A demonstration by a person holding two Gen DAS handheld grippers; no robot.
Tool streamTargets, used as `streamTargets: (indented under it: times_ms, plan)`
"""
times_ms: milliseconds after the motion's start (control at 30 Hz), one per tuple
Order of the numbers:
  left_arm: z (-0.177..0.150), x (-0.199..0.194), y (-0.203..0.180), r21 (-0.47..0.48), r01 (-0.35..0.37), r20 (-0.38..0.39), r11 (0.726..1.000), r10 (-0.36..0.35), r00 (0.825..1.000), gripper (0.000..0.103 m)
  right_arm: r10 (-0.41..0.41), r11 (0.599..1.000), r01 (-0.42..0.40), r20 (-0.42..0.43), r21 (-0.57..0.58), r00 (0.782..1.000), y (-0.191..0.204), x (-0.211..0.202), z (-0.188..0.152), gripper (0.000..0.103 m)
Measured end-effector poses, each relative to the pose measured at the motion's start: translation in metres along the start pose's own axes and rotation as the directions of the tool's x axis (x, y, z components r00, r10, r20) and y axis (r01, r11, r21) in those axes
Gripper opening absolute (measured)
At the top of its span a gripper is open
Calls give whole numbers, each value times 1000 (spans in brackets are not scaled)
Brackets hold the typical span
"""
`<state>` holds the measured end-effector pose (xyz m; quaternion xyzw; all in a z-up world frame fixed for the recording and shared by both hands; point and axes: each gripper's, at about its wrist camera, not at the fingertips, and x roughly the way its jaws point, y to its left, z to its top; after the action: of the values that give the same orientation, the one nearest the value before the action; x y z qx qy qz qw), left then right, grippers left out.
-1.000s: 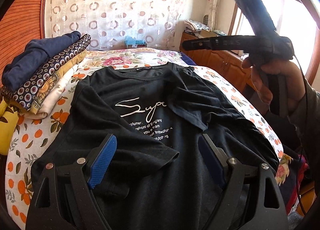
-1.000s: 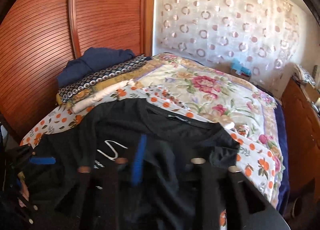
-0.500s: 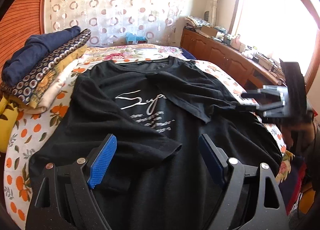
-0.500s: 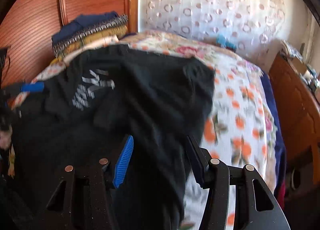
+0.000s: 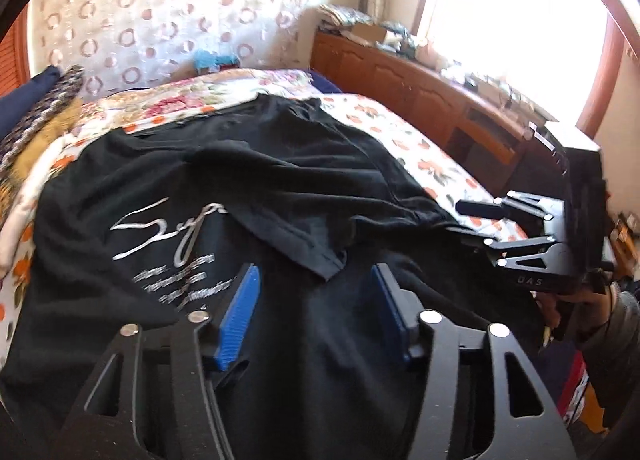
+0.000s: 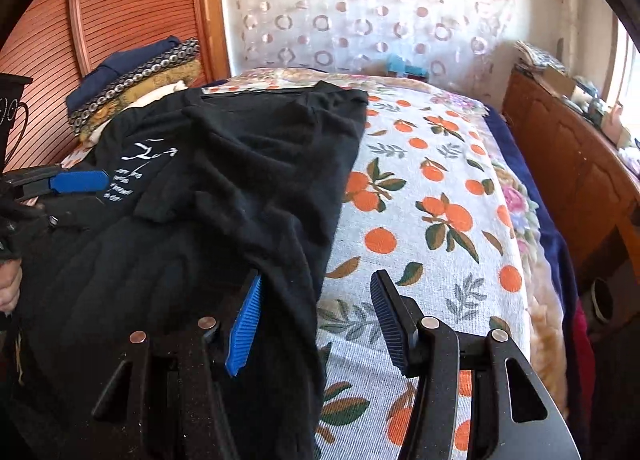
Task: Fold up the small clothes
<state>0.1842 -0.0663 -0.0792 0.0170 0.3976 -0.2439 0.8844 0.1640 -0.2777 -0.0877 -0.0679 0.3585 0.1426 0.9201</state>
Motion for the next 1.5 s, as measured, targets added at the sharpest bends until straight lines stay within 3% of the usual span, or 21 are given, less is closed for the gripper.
streamTargets:
  times_ms: [167, 367, 433, 500, 733, 967, 1067, 1133, 1167, 1200, 1333, 1400, 1500]
  plan:
    - [4, 28, -6, 12, 23, -71, 1000, -23, 997, 38, -22, 1000, 22, 10, 6, 1000, -1, 1, -2, 56]
    - [9, 41, -17, 53, -9, -92, 999, 14, 996, 37, -19, 1000, 18, 31, 11, 999, -2, -3, -6, 56]
    - [9, 40, -18, 73, -37, -86, 997, 44, 995, 20, -15, 1000, 14, 33, 16, 999, -4, -3, -7, 56]
    - [8, 37, -16, 81, -46, -80, 996, 52, 995, 15, -16, 1000, 15, 30, 19, 999, -5, -2, -8, 56]
    - [6, -4, -21, 73, -19, -4, 997, 19, 1000, 13, -14, 999, 12, 41, 31, 999, -8, -4, -10, 56]
    - [-1, -24, -24, 82, -18, 9, 996, 17, 1000, 13, -4, 1000, 3, 38, 31, 999, -12, -4, -11, 56]
    - [-2, -34, -20, 75, -41, 25, 996, 39, 999, 20, 1, 999, -2, 36, 46, 999, -16, -3, -10, 56]
    - [-3, -42, -15, 69, -47, 41, 996, 44, 998, 32, 6, 999, -8, 36, 51, 999, -18, -3, -10, 56]
    - [-4, -49, -11, 66, -64, 54, 996, 61, 997, 46, 8, 999, -10, 36, 51, 999, -19, -3, -9, 56]
    - [-6, -53, -7, 62, -77, 66, 995, 73, 995, 51, 9, 999, -11, 37, 51, 999, -20, -4, -10, 56]
    - [-19, -72, 13, 55, -200, 121, 978, 193, 974, 53, 11, 999, -13, 37, 52, 999, -21, -4, -10, 56]
    - [-28, -81, 32, -2, -208, 126, 978, 207, 970, 84, 14, 998, -16, 37, 54, 999, -21, -3, -10, 56]
    - [-37, -90, 54, -60, -227, 129, 972, 233, 964, 85, 17, 998, -19, 37, 59, 999, -21, -3, -10, 56]
